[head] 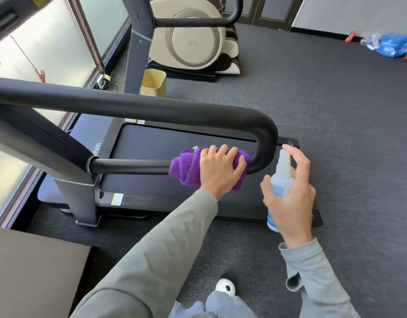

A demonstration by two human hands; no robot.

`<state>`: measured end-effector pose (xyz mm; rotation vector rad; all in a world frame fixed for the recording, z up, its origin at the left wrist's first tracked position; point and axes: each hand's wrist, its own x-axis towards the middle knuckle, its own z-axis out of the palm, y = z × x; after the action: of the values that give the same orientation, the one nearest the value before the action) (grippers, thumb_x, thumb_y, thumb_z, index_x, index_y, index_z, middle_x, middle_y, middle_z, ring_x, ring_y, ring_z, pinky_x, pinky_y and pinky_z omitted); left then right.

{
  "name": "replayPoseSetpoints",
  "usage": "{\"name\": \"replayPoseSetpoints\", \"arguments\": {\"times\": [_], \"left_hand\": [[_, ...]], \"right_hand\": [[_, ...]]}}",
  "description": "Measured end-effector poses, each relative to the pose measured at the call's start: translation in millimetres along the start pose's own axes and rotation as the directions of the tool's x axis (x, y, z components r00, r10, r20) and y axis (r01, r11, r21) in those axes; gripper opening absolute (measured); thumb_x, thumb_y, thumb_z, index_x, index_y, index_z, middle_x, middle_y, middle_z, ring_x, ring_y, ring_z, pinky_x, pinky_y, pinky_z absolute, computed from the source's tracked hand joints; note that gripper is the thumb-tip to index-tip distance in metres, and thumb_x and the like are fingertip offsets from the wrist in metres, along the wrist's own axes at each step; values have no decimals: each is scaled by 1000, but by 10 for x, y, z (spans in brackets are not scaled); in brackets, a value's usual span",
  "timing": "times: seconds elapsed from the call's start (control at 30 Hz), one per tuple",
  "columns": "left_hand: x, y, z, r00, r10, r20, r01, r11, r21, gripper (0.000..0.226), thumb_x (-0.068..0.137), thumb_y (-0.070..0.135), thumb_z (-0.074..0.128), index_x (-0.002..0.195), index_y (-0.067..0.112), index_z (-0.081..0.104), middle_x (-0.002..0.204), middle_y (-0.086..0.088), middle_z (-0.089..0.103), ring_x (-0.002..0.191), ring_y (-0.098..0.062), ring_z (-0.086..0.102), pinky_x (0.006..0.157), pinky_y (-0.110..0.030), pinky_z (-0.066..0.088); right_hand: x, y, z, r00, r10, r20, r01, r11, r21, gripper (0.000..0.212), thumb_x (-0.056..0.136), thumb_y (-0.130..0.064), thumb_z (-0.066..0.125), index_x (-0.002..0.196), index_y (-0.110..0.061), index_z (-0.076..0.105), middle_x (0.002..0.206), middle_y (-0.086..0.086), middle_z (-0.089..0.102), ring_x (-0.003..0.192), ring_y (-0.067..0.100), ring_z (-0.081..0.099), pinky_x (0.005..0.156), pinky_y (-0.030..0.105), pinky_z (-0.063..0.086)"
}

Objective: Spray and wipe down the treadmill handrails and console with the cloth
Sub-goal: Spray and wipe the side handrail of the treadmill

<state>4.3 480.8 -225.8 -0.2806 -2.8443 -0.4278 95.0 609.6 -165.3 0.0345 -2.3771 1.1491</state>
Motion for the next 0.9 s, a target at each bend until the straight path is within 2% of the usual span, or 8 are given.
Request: {"name": "replayPoseSetpoints", "arguments": {"times": [0.13,0.27,0.37,0.43,0.63,0.77,0.83,0.9], "left_hand": [[-130,-561,-126,997,74,-14,-73,995,61,56,95,59,25,101,19,64,87,-1,62,82,-26,55,75,-37,37],[-292,-1275,-294,989,141,38,-143,988,62,77,81,80,28,132,31,58,106,0,63,90,-27,58,82,-40,44],[-230,-1372,-314,963,227,142,-242,966,92,94,70,89,27,142,32,48,112,-3,63,91,-30,60,82,-41,47],[-168,-1203,-281,972,217,93,-227,966,124,89,74,86,27,136,29,55,103,-4,65,84,-30,61,76,-40,47],[-142,-695,-121,972,225,-68,-221,973,72,62,93,64,30,122,23,67,98,-1,68,83,-25,63,74,-39,49],[-70,-90,-49,979,113,-168,-129,988,-88,49,94,53,38,110,21,72,98,4,72,86,-23,65,76,-37,47],[-35,182,-45,969,-46,-242,-19,965,-260,48,95,50,39,107,19,73,99,5,73,90,-20,66,78,-30,42],[-15,348,-89,934,-271,-234,119,851,-511,52,95,51,34,108,18,71,103,5,72,96,-18,63,77,-24,37]], "right_hand": [[93,-6,-57,1000,-15,5,15,1000,28,65,83,1,66,134,-29,40,122,1,63,75,35,67,77,46,55],[131,-28,-18,998,-64,-9,65,995,70,64,83,1,67,133,-28,41,125,-28,54,75,29,66,77,36,54],[145,43,-56,998,-62,-2,62,993,105,63,84,2,67,134,-25,40,128,-11,58,82,35,67,78,45,57],[156,101,-107,999,-37,-6,37,993,110,62,85,-1,66,135,-26,40,124,1,62,84,37,68,78,49,56],[238,225,-259,999,-31,-13,32,994,104,59,81,-12,62,134,-30,41,130,-26,52,79,34,68,76,50,56],[307,283,-342,998,-61,-33,64,993,100,63,82,-2,67,134,-26,41,129,-43,43,81,27,64,67,54,57],[317,294,-373,997,-60,-40,64,992,107,63,82,-2,66,134,-27,41,128,-42,44,83,27,65,67,55,57],[320,302,-396,998,-48,-50,54,992,112,60,82,-10,64,134,-30,42,118,-40,50,78,29,65,64,54,57]]}}
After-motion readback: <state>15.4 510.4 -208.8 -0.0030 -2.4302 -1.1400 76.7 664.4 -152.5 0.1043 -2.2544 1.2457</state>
